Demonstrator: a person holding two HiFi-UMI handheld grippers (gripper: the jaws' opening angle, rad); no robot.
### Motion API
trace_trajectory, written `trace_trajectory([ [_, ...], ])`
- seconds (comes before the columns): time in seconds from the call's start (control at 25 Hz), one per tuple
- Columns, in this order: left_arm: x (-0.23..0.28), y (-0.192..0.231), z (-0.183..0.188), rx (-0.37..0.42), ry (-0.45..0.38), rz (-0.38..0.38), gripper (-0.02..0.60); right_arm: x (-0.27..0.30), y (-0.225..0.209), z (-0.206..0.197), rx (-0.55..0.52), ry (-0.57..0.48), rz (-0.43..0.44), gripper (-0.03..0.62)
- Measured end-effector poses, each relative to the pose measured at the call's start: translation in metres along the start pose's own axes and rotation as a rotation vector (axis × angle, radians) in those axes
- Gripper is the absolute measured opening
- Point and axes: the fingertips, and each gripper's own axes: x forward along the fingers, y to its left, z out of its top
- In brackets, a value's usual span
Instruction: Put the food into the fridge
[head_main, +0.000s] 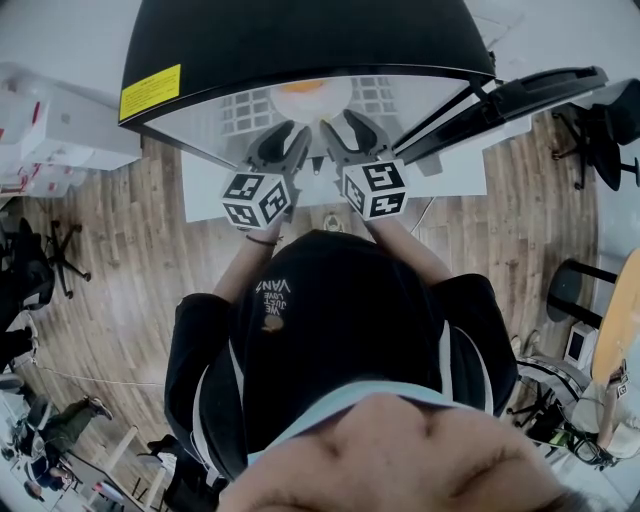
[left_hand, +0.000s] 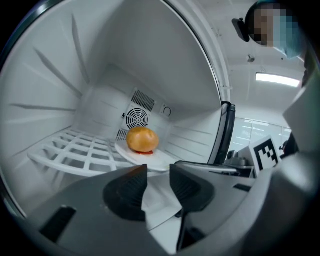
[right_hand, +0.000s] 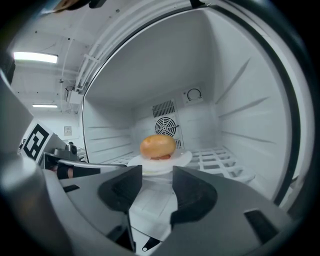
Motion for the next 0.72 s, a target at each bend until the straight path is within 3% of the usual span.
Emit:
trace_trajectory([
  [0.72,-0.0022,-0.0007,-0.0001,-0.004,-0.011,-0.011,0.141,-0.0022,-0.001,0.0019,0.012,-0.019,-0.011,0.193],
])
